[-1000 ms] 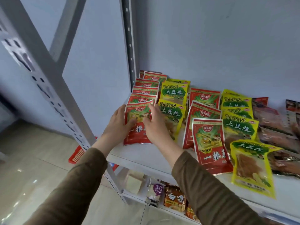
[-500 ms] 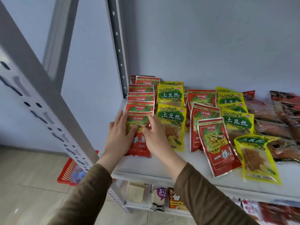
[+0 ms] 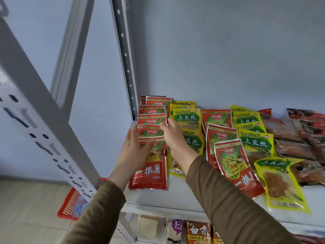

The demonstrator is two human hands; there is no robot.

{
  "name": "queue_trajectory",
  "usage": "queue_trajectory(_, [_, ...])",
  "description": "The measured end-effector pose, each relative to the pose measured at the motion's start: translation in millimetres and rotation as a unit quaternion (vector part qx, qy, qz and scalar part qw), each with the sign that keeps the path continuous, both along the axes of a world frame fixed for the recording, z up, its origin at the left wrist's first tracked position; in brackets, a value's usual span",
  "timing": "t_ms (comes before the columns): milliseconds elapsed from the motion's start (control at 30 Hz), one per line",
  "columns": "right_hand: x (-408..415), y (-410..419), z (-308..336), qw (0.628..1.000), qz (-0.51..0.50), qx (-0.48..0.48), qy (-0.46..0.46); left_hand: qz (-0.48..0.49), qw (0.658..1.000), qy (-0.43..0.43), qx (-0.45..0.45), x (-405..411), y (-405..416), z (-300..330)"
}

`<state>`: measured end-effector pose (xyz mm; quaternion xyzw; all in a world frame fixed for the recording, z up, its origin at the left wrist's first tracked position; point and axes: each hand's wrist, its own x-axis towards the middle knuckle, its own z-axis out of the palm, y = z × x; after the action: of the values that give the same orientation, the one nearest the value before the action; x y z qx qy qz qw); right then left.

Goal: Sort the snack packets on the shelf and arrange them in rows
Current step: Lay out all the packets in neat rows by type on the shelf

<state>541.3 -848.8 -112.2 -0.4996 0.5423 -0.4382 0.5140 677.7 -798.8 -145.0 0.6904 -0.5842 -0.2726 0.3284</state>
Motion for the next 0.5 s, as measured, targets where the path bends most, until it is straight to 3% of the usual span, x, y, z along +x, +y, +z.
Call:
queue_trajectory(67, [-1, -10, 3, 0.998, 0.002, 0.04, -0.04, 0.043, 0.999, -0.009, 0.01, 0, -19, 15])
queue_trajectory(133, [2, -24, 12, 0.994, -0.007, 0.077, -0.081, 0.076, 0.995, 0.061, 0.016, -5, -45, 35])
queue_trajectory(233, [5, -46, 23, 0.99, -0.021, 0.115, -0.083, 0.098, 0.98, 0.155, 0.074, -8, -85, 55])
queue_trajectory(500, [9, -81, 17, 0.986, -0.069, 0.138, -0.068, 0.075, 0.953, 0.226, 0.186, -11, -124, 59])
